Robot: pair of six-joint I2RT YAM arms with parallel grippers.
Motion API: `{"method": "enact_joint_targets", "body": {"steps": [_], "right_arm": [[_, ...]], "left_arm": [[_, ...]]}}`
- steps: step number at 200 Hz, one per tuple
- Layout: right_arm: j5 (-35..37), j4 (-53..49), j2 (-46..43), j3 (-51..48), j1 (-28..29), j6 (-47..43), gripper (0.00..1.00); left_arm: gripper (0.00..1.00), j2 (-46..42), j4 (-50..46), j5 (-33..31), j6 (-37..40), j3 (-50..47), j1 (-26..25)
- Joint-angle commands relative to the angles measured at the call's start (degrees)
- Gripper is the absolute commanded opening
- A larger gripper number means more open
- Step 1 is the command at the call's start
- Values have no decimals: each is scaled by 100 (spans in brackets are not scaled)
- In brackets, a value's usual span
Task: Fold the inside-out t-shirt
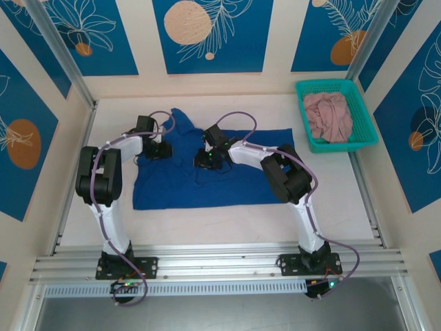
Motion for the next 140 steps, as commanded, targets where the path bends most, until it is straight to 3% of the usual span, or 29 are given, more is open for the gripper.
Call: {"method": "enact_joint_targets", "body": {"steps": [1, 34, 89, 114, 140], "right_arm": [[-60, -129, 106, 195, -68, 29, 16], [-62, -147, -15, 96, -165, -22, 7], [-126, -147, -199, -35, -273, -145, 8], [-191, -165, -213, -38, -290, -199, 15], [-291, -167, -402, -50, -355, -393, 23]], "left_arm": [[20, 60, -301, -67, 31, 191, -36], [11, 34, -345, -200, 20, 264, -27], [4, 26, -427, -484, 9, 361, 78], [12, 107, -496, -526, 6, 454, 111], [32, 130, -534, -526, 9, 559, 114]]}}
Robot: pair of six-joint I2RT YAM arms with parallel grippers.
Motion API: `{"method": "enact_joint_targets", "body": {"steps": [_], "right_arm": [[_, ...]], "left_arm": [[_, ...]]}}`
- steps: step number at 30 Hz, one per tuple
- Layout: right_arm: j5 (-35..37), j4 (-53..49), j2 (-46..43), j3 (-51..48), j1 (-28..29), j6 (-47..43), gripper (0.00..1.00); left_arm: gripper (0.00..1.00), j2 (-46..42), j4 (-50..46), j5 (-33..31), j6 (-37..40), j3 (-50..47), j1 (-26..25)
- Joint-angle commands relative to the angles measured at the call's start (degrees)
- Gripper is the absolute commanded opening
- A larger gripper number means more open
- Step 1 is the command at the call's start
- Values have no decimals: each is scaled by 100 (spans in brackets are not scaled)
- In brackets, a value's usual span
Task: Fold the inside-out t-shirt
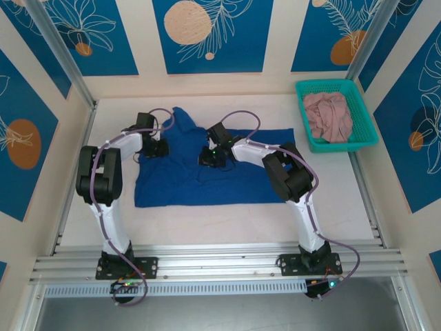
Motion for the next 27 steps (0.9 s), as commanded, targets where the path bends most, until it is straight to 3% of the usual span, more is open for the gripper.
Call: {"method": "enact_joint_targets", "body": {"steps": [1, 6, 10, 15, 19, 27], "right_arm": [[-168, -153, -440, -54, -109, -265, 24], [-357, -60, -1018, -356, -262, -705, 32], [-87, -171, -1765, -1064, -570, -1144, 37], [475, -499, -2479, -1766, -1264, -1583, 44], [716, -637, -2701, -1848, -1724, -1720, 45], [612, -626, -2558, -1637, -2006, -1790, 45]], "left_arm": [[33, 81, -174, -117, 1, 232, 61], [47, -86, -107, -134, -39, 340, 66], [55, -270, 182, 66, -160, 312, 69], [58, -159, 498, 573, -389, 415, 74], [57, 437, 521, 1060, -681, 1128, 49], [55, 1556, 194, 793, -848, 2696, 40]]}}
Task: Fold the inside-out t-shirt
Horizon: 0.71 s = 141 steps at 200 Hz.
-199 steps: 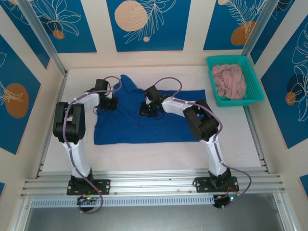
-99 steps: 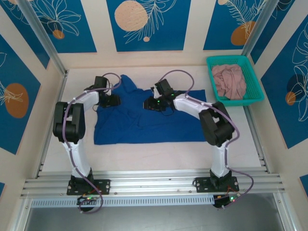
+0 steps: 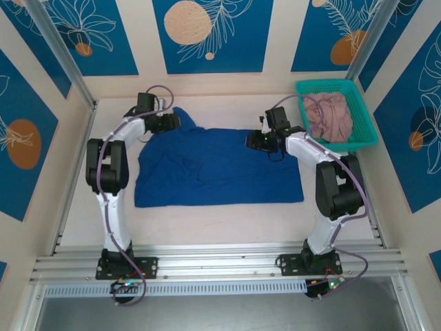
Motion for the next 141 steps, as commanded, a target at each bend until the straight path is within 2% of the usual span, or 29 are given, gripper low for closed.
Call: {"method": "enact_joint_targets", "body": {"steps": [1, 41, 77, 90, 116, 127, 141], "right_arm": [[-18, -102, 30, 155, 8, -168, 45], [-82, -40, 147, 180, -1, -200, 45], [143, -133, 125, 204, -79, -263, 45], [190, -240, 125, 216, -115, -288, 45], [232, -537, 4, 83, -58, -359, 45], [244, -632, -174, -117, -92, -320, 45], [243, -765, -481, -436, -149, -244, 45]], "left_arm": [[55, 546, -326, -92, -145, 805, 9], [55, 1666, -1133, -554, -211, 2740, 26], [55, 2650, -1835, -613, -324, 4516, 53], [55, 2808, -1958, -630, -361, 4868, 53], [54, 2497, -2479, -528, -286, 4776, 45], [54, 1940, -2372, -502, -186, 4067, -1], [55, 920, -1701, -579, -156, 2655, -67]]}}
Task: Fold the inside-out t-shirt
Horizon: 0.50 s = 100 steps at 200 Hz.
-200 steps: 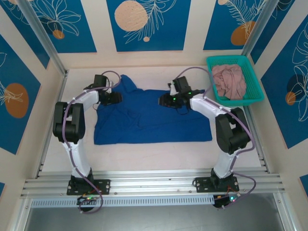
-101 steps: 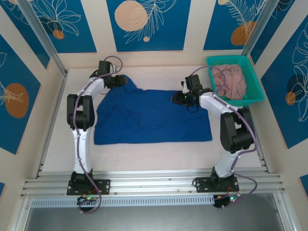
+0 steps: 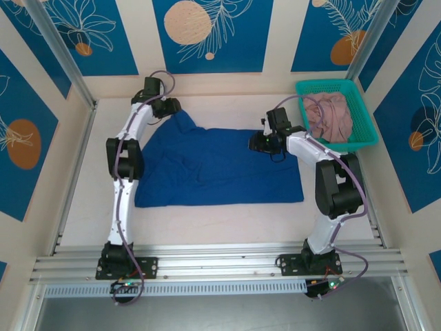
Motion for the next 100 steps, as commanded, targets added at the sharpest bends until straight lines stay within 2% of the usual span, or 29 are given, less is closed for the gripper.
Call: {"method": "enact_joint_targets", "body": {"steps": [1, 35, 61, 81, 100], "right_arm": [[68, -488, -551, -422, -76, -27, 45], [122, -1128, -1296, -1184, -216, 369, 44], [88, -1400, -1527, -1677, -436, 755, 43], [-467, -1290, -1311, -1901, -792, 870, 43], [-1018, -1221, -932, -1922, -1065, 913, 41]], "left_arm": [[55, -1547, 202, -38, 89, -1575, -75], [55, -3593, 1067, -208, -40, -4139, -259], [55, -4875, 1801, -116, -532, -6280, -503], [53, -5478, 2096, -69, -860, -7533, -593], [52, -5809, 2190, 14, -993, -8323, -589]]}}
